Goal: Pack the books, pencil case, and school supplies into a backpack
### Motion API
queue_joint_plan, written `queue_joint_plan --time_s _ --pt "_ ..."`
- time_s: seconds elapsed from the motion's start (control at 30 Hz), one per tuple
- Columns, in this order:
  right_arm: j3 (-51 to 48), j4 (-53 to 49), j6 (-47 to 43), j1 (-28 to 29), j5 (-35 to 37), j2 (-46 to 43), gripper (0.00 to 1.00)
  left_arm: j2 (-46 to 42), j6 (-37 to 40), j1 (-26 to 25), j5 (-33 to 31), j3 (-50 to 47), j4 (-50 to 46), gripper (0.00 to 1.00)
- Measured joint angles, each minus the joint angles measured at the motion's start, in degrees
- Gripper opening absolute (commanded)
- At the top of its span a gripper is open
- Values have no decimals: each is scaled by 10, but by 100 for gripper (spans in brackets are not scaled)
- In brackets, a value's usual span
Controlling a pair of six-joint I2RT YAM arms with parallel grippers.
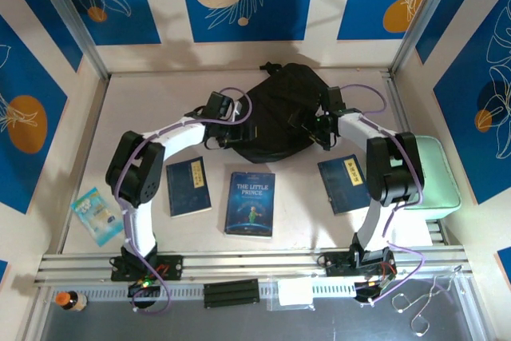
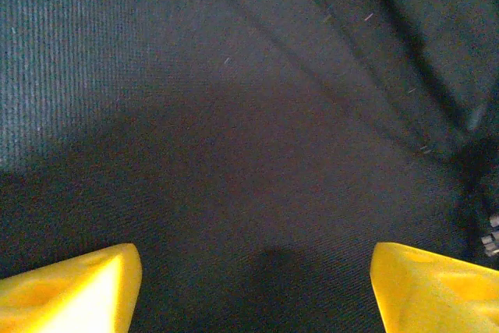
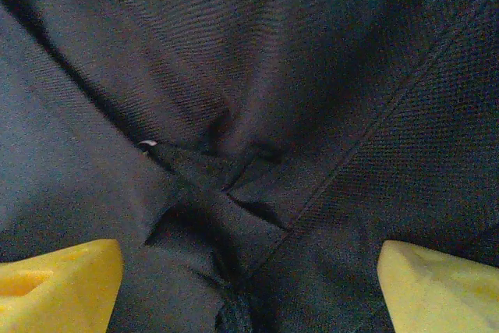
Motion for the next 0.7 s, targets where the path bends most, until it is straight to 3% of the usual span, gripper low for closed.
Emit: queue_joint_plan --time_s 0.3,0.57,0.7 --pt "68 55 0 24 -92 94 81 -87 -11 0 -62 -140 24 78" --pt "86 48 -14 29 -112 89 80 -99 -2 0 -85 -123 -14 79" --pt "59 21 -21 29 -105 17 65 -110 18 -3 -83 -88 -44 78"
